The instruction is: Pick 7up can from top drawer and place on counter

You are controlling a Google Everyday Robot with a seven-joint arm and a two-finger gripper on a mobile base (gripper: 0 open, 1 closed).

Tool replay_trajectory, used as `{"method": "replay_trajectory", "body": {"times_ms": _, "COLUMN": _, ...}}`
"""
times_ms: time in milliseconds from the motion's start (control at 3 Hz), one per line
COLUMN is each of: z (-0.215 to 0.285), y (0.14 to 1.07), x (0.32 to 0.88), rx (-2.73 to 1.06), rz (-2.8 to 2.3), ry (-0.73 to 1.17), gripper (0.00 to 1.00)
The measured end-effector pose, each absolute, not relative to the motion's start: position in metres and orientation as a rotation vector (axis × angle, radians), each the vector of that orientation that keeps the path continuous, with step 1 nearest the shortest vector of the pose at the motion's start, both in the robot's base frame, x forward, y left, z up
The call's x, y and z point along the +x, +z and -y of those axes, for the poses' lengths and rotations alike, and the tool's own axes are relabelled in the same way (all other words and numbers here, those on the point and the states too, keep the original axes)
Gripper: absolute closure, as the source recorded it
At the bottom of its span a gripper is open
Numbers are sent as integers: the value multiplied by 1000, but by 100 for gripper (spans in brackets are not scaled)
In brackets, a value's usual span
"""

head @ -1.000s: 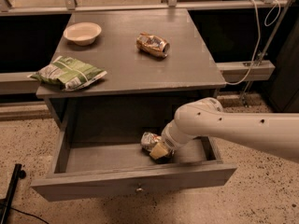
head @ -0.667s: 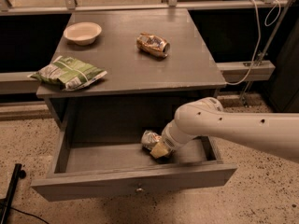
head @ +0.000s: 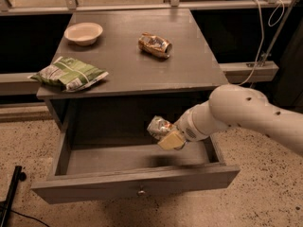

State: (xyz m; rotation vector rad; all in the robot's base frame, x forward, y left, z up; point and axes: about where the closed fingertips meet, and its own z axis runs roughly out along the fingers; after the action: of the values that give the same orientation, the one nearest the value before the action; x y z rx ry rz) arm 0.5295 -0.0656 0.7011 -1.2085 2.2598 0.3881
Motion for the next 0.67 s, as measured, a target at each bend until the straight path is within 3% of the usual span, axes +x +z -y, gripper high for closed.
{"method": "replay_trajectory", "body": {"times_ms": 333, "z": 78, "y": 764, "x": 511, "rx": -1268, "rz": -2148, "ry": 442, "gripper": 84}}
{"method": "replay_trajectory", "body": {"times_ms": 667, "z": 102, "y": 823, "x": 511, "rx": -1395, "rz": -2094, "ry": 363, "gripper": 85}}
